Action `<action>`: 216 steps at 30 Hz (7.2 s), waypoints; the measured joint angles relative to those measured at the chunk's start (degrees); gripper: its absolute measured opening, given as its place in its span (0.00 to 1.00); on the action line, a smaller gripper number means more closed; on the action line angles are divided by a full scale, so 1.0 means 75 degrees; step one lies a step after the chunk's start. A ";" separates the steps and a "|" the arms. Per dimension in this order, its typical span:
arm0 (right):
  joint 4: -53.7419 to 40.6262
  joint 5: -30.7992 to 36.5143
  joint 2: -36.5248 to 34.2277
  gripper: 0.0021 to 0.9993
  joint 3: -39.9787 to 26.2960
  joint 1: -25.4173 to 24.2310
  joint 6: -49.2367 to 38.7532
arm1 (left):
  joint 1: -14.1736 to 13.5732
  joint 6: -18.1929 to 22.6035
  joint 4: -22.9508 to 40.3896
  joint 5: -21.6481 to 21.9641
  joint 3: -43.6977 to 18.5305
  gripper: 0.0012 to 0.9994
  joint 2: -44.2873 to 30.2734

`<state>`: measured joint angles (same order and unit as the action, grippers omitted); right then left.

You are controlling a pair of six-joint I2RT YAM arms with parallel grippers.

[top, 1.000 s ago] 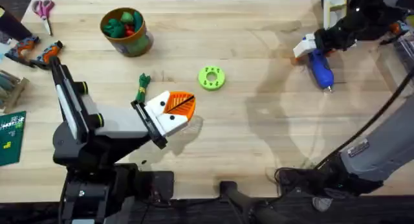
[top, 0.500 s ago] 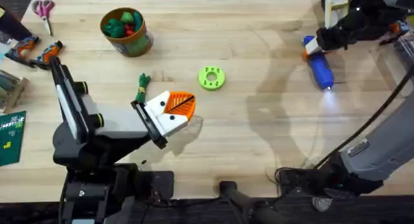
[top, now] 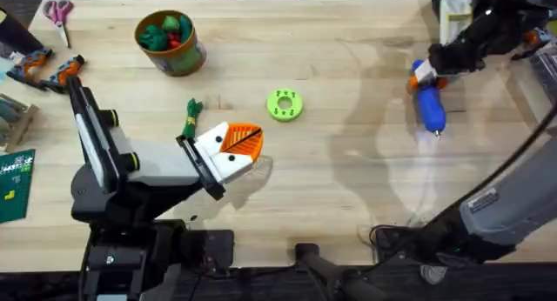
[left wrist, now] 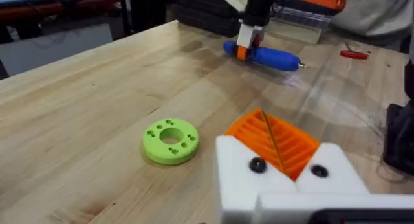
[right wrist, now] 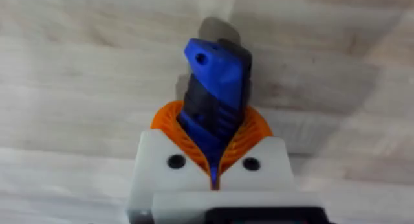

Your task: Pick up the gripper from the table and insert it into the empty holder that is missing its gripper. Then pick up a screw, insert it into the mounting hole, and use the screwdriver to tighten it. Finally, clean up the table by picking up the vegetable and placing it into the bucket.

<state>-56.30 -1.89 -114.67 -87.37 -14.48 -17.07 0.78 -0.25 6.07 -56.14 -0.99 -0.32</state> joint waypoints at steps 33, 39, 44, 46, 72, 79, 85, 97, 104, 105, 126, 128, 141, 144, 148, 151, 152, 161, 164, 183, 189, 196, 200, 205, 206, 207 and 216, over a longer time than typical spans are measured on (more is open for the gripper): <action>0.3861 -0.1261 0.7460 0.02 0.4540 0.2696 0.3314 | 0.0000 0.0002 0.0000 0.0000 0.0000 0.01 0.0000; 0.5992 -0.3199 0.7421 0.02 0.5377 0.2728 0.3794 | 0.0000 0.0000 -0.0002 0.0000 0.0000 0.01 0.0001; 0.7774 -0.4850 0.7032 0.02 0.5426 0.3100 0.3935 | 0.0000 0.0000 -0.0003 0.0000 0.0000 0.01 0.0002; 0.8572 -0.5266 0.6923 0.02 0.5429 0.3387 0.3940 | 0.0000 0.0000 -0.0002 0.0000 0.0000 0.01 0.0000; 1.3684 -0.6204 0.5785 0.02 0.5429 0.7228 0.2088 | 0.0000 0.0000 0.0000 0.0003 0.0000 0.01 0.0000; 1.4015 -0.5615 0.5779 0.02 0.5429 0.7880 0.1899 | 0.0000 0.0000 -0.0003 0.0000 0.0000 0.01 0.0000; 1.4028 -0.5230 0.5779 0.02 0.5429 0.8290 0.1873 | 0.0000 0.0000 -0.0003 0.0001 0.0000 0.01 0.0000; 1.4694 -0.4885 0.5005 0.02 0.5429 0.8346 0.2084 | 0.0000 0.0000 -0.0003 0.0000 0.0000 0.01 0.0000; 1.4736 -0.4731 0.4975 0.02 0.5429 0.8346 0.2379 | 0.0000 0.0000 0.0000 0.0000 0.0000 0.01 0.0000; 1.4736 -0.4715 0.4975 0.02 0.5429 0.8346 0.2470 | 0.0000 0.0000 0.0000 0.0000 0.0000 0.01 0.0000; 1.4518 -0.4691 0.4975 0.02 0.5429 0.8346 0.2849 | 0.0000 0.0000 -0.0003 0.0000 0.0000 0.01 0.0000; 1.4471 -0.4692 0.4975 0.02 0.5429 0.8346 0.2849 | 0.0000 0.0000 -0.0001 0.0000 0.0000 0.01 0.0000; 1.4471 -0.4689 0.4975 0.02 0.5429 0.8346 0.2848 | 0.0000 0.0000 0.0000 0.0000 0.0000 0.01 0.0000; 1.4471 -0.4692 0.4974 0.02 0.5429 0.8346 0.2847 | 0.0000 0.0000 0.0000 0.0000 0.0000 0.01 0.0000; 1.4471 -0.4690 0.4974 0.02 0.5429 0.8346 0.2844 | 0.0000 0.0000 -0.0003 0.0000 0.0000 0.01 0.0000; 1.4471 -0.4684 0.4975 0.02 0.5429 0.8346 0.2815 | 0.0000 0.0000 -0.0002 0.0000 0.0000 0.01 0.0002; 1.4471 -0.4675 0.4975 0.02 0.5429 0.8346 0.2817 | 0.0000 0.0000 -0.0002 0.0002 0.0000 0.01 0.0000; 1.4471 -0.4666 0.4974 0.02 0.5429 0.8346 0.2814 | 0.0000 0.0000 -0.0001 0.0000 0.0000 0.01 0.0001; 1.4471 -0.4666 0.4972 0.02 0.5429 0.8346 0.2814 | 0.0000 0.0000 -0.0003 0.0000 0.0000 0.01 0.0001; 1.4611 -0.4633 0.4739 0.02 0.5429 0.8346 0.2814 | 0.0000 -0.0029 -0.0003 0.0029 0.0000 0.01 0.0000; 1.4601 -0.4636 0.4739 0.02 0.5429 0.8346 0.2814 | 0.0000 -0.0040 -0.0003 0.0032 0.0000 0.01 0.0002; 1.4768 -0.4668 0.4695 0.02 0.5429 0.8361 0.2814 | 0.0000 -0.0032 -0.0006 0.0050 0.0000 0.01 0.0003; 1.4775 -0.4683 0.4622 0.02 0.5306 0.8358 0.2817 | 0.0000 -0.0031 -0.0006 0.0055 0.0000 0.01 0.0000; 1.4813 -0.4668 0.4602 0.02 0.4631 0.8356 0.2814 | -0.0003 -0.0032 -0.0006 0.0050 0.0000 0.01 0.0003; 1.4826 -0.4671 0.4602 0.02 0.4451 0.8330 0.2814 | -0.0002 -0.0029 -0.0006 0.0050 0.0000 0.01 0.0000; 1.4819 -0.4673 0.4602 0.02 0.4282 0.8304 0.2814 | -0.0002 -0.0029 -0.0006 0.0050 0.0000 0.01 0.0000; 1.1708 -0.5167 0.4611 0.02 0.2848 0.7666 0.1422 | -0.0003 -0.0029 -0.0006 0.0052 0.0000 0.01 0.0000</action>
<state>31.50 -40.64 -80.09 -66.01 43.02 -6.40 0.75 -0.47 6.02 -55.75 -0.99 -0.32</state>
